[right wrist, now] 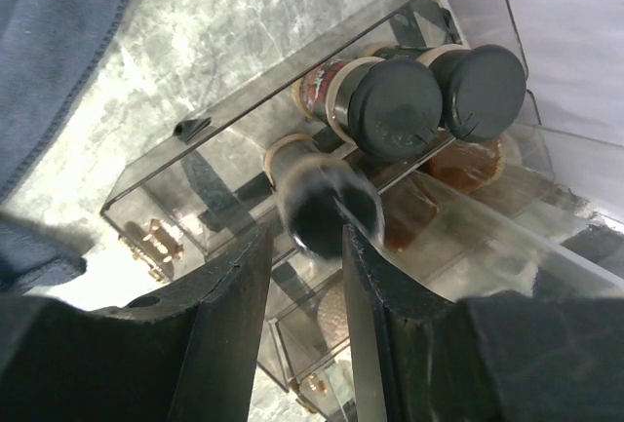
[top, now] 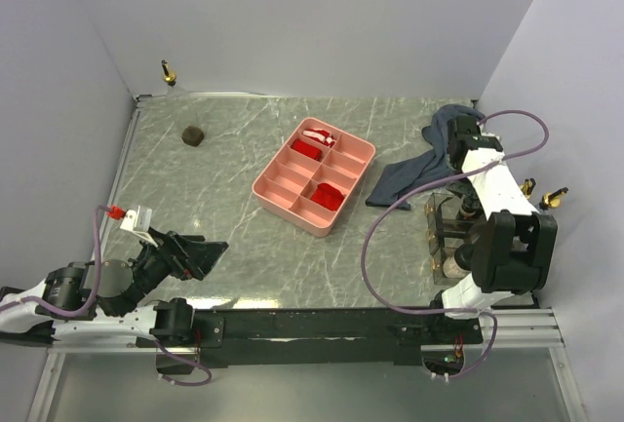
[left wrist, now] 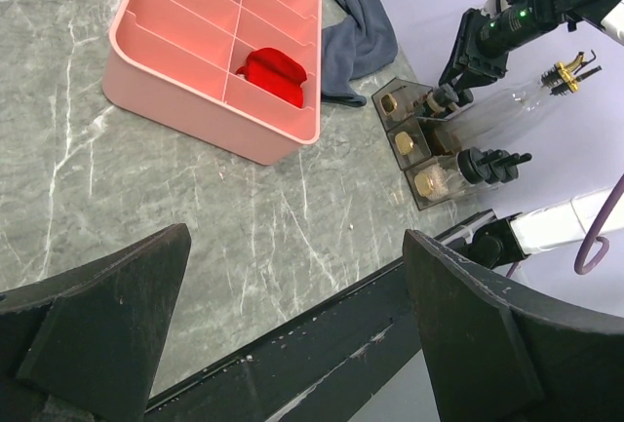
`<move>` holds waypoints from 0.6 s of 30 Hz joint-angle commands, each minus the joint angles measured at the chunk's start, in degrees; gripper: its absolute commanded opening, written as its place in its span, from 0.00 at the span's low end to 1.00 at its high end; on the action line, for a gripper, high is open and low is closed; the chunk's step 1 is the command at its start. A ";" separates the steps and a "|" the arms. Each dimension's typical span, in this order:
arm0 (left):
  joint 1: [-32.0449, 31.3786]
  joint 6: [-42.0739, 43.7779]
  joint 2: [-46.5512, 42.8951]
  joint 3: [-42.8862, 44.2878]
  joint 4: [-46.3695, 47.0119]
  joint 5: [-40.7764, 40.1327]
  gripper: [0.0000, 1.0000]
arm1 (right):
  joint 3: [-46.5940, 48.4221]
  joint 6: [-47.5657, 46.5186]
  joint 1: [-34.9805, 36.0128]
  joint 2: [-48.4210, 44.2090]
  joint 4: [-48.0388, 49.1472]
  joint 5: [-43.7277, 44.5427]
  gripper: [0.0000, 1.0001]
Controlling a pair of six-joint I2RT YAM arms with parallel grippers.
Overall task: Organize the condiment bottles
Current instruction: Adjust the bottle in the storage box.
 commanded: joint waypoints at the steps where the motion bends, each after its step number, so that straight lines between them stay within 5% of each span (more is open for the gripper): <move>1: -0.57 -0.68 -0.35 0.44 0.73 -0.20 0.97 | -0.25 1.13 -0.21 -2.77 -0.09 -1.17 0.43; 13: -1.27 -1.03 -0.78 0.62 0.12 -0.55 0.97 | 8.95 -0.27 3.38 -4.27 -2.46 -7.23 0.50; 16: -1.62 -1.91 -1.49 0.62 -0.50 -1.51 0.97 | 16.32 -0.19 10.41 -3.04 -4.13 -8.91 0.61; 18: -1.62 -2.44 -1.75 0.62 -0.67 -2.13 0.97 | 20.38 0.17 16.38 -1.81 -4.57 -9.87 0.79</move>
